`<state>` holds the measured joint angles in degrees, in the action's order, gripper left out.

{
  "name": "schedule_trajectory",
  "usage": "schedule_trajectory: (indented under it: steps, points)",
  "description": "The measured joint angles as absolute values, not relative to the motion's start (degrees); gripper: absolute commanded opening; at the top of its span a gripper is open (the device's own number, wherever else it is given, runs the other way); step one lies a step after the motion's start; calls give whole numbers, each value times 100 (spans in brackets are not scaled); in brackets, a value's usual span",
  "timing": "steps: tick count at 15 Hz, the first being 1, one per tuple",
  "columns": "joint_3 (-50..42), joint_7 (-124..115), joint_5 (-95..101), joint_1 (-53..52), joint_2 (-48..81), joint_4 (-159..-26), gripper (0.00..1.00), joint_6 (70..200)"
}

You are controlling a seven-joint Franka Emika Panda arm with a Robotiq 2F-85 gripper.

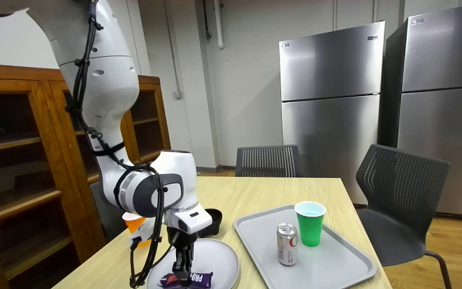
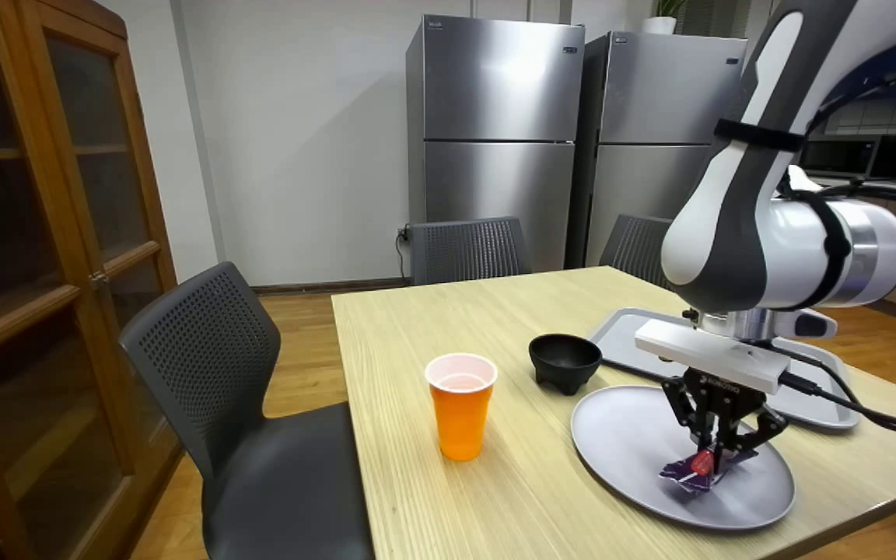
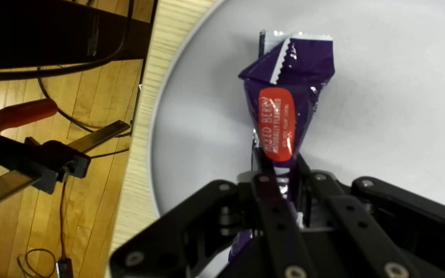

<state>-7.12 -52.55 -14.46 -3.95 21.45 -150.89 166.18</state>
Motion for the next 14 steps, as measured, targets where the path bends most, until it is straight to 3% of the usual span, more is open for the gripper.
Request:
schedule_trajectory:
  steps: [14]
  points:
    - [111, -4808, -1345, -836, 1163, -15278, 4, 15974]
